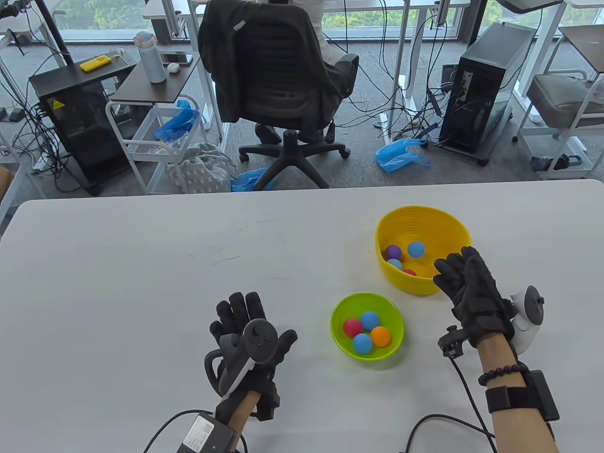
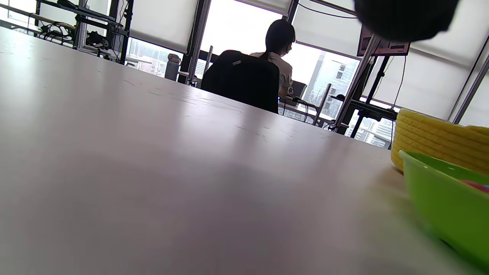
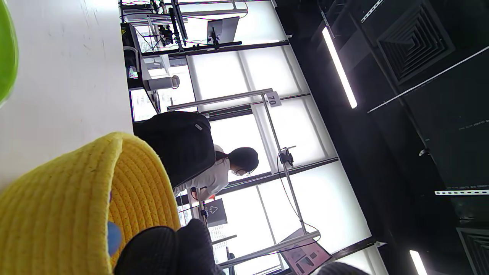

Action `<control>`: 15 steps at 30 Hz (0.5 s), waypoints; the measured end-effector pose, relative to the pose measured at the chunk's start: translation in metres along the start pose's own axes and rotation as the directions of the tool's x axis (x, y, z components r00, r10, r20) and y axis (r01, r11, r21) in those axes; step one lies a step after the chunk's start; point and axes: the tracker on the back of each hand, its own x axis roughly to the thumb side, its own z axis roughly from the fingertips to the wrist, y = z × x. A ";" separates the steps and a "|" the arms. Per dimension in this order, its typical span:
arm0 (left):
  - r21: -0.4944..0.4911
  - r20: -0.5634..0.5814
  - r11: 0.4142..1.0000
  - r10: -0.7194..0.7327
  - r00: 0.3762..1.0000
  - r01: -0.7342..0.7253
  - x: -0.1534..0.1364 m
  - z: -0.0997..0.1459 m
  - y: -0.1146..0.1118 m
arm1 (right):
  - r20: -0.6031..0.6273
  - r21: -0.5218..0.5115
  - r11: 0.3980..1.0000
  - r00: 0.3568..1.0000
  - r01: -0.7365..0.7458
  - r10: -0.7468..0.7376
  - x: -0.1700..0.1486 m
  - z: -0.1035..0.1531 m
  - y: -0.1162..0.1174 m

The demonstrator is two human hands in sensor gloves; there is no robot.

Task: Toss ping pong balls into fabric basket

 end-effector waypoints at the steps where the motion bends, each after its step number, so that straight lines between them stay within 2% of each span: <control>1: 0.001 0.002 1.000 -0.004 1.000 0.004 0.000 0.000 0.000 | 0.022 -0.005 1.000 0.999 -0.030 0.031 0.005 0.003 0.002; 10: 0.024 0.000 1.000 -0.015 1.000 0.015 -0.001 0.002 0.001 | 0.198 -0.038 0.934 0.913 -0.356 0.356 0.032 0.022 0.036; 12: 0.027 -0.002 0.999 -0.020 1.000 0.021 -0.002 0.002 0.002 | 0.233 -0.026 0.892 0.865 -0.451 0.445 0.036 0.025 0.047; 15: 0.035 -0.008 0.999 -0.029 1.000 0.029 -0.003 0.002 0.003 | 0.290 0.010 0.797 0.765 -0.604 0.575 0.039 0.030 0.069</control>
